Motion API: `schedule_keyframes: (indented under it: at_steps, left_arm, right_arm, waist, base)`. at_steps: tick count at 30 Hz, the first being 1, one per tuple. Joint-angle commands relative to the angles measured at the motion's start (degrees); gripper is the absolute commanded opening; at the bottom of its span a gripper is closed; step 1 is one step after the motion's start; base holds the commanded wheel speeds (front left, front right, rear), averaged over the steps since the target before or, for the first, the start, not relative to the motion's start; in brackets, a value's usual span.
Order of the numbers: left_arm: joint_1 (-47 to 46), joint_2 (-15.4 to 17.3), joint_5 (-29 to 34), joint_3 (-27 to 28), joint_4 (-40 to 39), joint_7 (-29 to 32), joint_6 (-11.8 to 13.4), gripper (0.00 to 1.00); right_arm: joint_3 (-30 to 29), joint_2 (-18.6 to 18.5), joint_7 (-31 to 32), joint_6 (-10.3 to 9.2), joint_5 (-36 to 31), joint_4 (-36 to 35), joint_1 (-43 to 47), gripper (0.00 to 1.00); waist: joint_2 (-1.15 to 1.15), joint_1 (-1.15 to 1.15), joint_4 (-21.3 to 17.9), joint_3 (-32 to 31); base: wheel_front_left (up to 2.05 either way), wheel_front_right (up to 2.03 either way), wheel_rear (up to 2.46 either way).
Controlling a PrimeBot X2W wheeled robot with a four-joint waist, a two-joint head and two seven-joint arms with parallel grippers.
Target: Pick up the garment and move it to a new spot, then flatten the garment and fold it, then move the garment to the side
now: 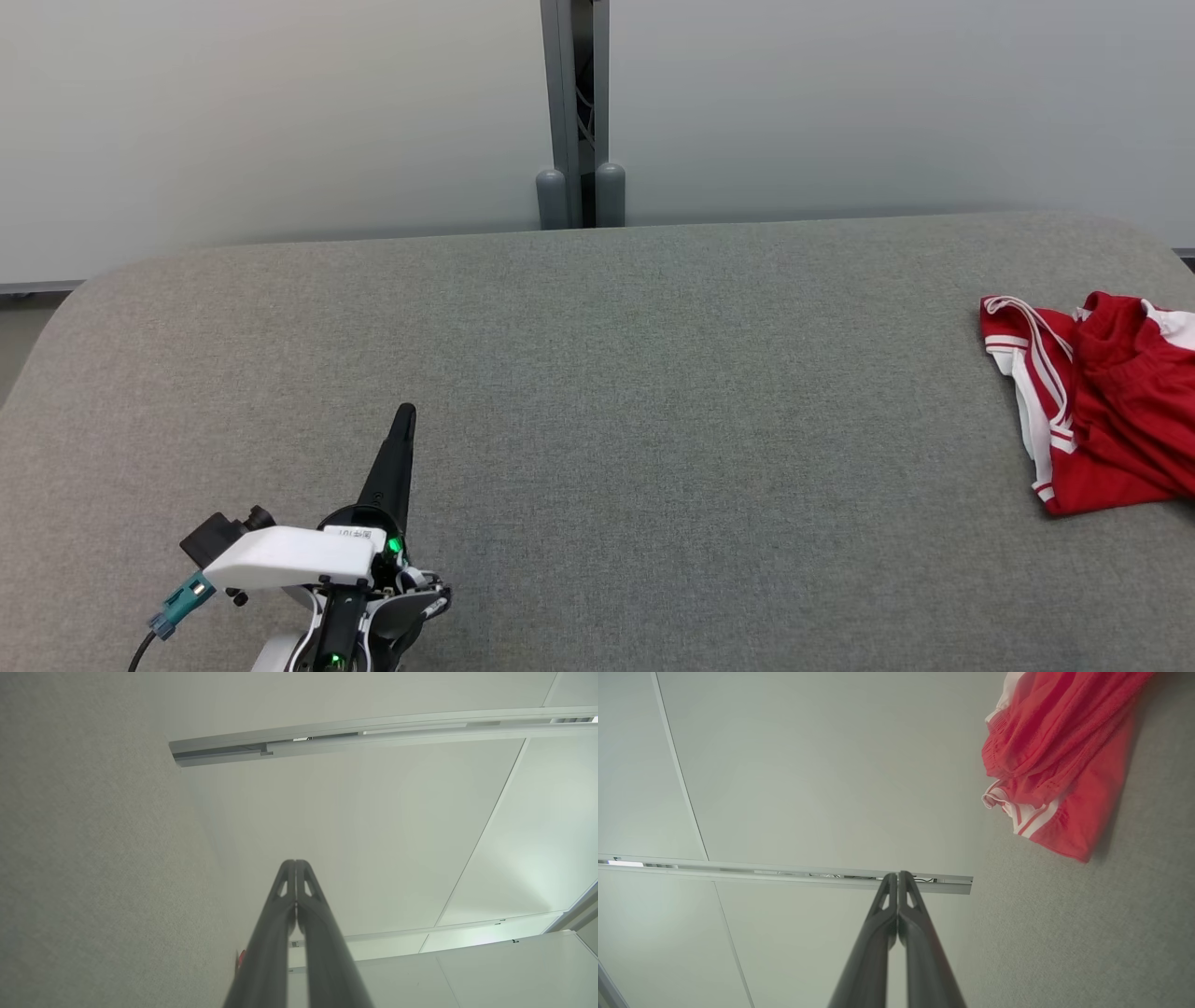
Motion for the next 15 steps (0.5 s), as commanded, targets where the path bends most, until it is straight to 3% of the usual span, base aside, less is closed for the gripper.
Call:
schedule_keyframes:
  at_steps: [1,15]
  left_arm:
    - [-0.54,0.32,0.08,0.04,0.01,0.06,-0.24,0.00]
    - [-0.54,0.32,0.08,0.04,0.01,0.06,-0.24,0.00]
  right_arm:
    - [-0.12,-0.40,0.26,0.00,0.21,-0.27,0.25,0.00]
    - [-0.11,-0.40,0.26,0.00,0.21,-0.27,0.26,0.00]
  waist:
    - [0.00,0.00,0.00,0.00]
    - [0.00,0.00,0.00,0.00]
  base:
    - [0.00,0.00,0.00]
    - [0.00,0.00,0.00]
